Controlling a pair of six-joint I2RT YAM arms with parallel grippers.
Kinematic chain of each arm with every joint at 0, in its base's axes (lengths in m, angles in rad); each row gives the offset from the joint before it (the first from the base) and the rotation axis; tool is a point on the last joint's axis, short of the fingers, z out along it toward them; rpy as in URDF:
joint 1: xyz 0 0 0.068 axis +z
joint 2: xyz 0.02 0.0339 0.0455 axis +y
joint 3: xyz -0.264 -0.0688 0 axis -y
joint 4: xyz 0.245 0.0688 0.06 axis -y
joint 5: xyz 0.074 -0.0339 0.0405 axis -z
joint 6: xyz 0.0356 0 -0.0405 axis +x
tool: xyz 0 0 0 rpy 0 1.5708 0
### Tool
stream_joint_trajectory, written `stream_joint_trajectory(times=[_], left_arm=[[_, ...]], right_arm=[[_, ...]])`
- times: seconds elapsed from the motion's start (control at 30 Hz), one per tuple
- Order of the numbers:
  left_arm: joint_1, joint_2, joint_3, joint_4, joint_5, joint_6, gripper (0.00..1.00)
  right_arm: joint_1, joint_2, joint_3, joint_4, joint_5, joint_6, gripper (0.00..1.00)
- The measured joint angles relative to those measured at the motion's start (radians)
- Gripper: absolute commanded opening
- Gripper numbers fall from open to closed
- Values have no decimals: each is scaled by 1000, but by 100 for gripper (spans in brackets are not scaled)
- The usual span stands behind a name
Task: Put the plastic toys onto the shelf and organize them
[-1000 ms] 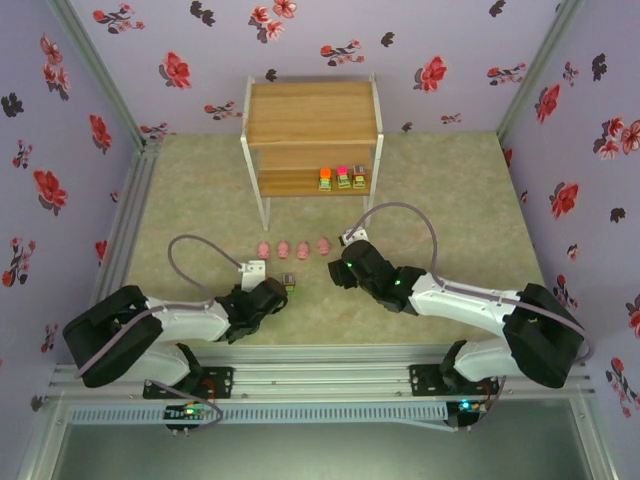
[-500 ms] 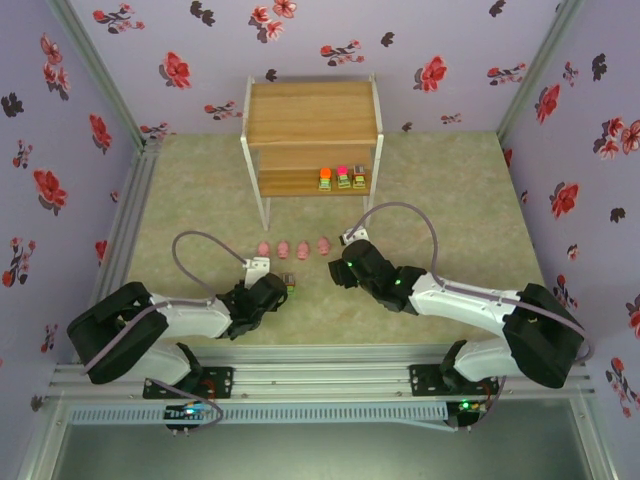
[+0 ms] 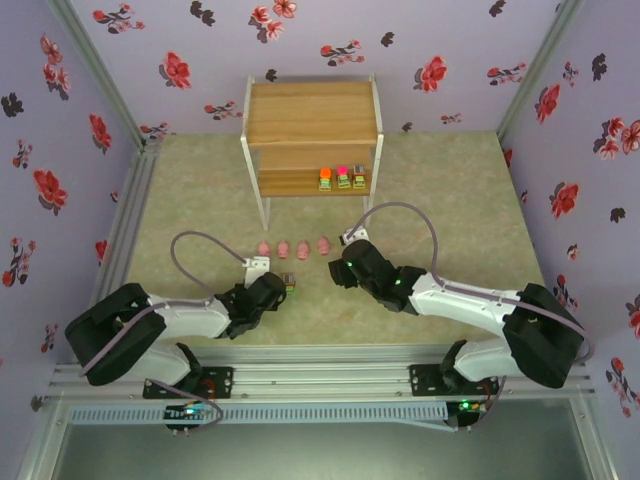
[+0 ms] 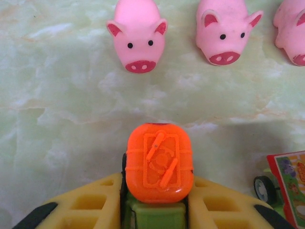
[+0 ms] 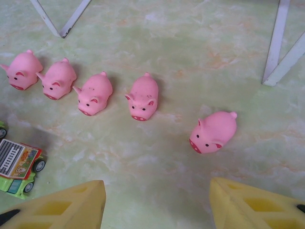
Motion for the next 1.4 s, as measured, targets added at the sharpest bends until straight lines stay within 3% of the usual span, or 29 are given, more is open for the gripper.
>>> stream_joint_trajectory(times=[0.6, 0.9, 1.17, 1.4], left_arm=[[1, -167, 7, -185, 31, 0, 30], [0, -254, 109, -327, 29, 0, 30], [-8, -250, 248, -417, 26, 2, 31], [-10, -151, 378, -436, 25, 28, 31]], right_arm=[[-2, 0, 0, 0, 0, 0, 44], [-6, 0, 0, 0, 24, 0, 44], [-10, -23, 0, 0, 34, 0, 44], [-24, -52, -3, 1, 41, 1, 44]])
